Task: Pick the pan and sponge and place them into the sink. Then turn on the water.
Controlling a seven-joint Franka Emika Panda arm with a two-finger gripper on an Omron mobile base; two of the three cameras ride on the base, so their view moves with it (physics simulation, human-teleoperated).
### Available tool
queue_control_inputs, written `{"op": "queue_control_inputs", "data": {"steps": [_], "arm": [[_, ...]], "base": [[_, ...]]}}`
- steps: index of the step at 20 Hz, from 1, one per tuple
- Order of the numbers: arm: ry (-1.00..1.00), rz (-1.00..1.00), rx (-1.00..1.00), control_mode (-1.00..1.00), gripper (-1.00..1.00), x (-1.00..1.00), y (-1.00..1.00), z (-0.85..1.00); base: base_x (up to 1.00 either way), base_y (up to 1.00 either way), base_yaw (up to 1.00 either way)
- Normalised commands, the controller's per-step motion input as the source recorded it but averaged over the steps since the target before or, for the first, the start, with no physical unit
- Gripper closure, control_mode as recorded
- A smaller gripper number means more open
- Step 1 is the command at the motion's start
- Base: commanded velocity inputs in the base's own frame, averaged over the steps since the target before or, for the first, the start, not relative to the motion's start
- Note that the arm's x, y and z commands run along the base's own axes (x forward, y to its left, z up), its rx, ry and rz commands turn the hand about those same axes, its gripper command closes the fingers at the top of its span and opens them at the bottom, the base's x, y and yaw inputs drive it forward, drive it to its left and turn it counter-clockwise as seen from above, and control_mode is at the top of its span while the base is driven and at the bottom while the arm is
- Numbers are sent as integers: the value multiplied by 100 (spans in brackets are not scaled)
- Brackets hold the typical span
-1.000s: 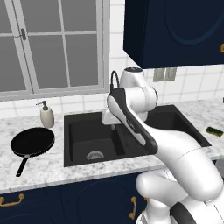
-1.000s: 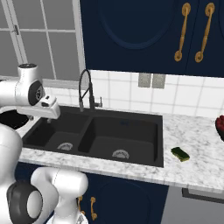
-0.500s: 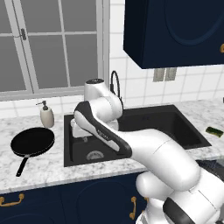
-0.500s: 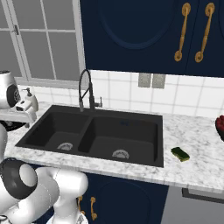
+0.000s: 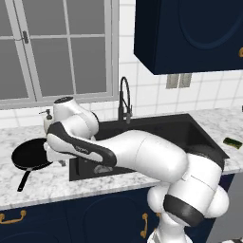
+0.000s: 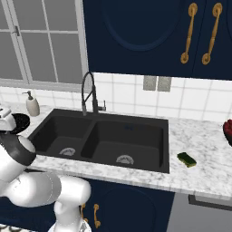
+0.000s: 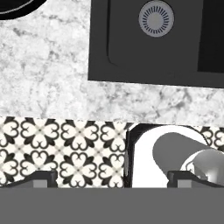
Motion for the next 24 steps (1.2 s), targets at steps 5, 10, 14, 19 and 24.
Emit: {"op": "queue_control_inputs", "data": {"steps": [5, 10, 14, 19, 24], "arm": [[1, 0, 0, -100, -100, 1, 78, -43], [0, 0, 0, -100, -100, 3, 77, -31], [0, 0, 0, -100, -100, 6, 69, -14], [0, -1, 0, -100, -100, 22, 52, -10], [0, -4, 0, -100, -100, 31, 38, 0]], "base": [[0, 0, 0], [0, 0, 0], [0, 0, 0], [0, 0, 0], [0, 0, 0]]}}
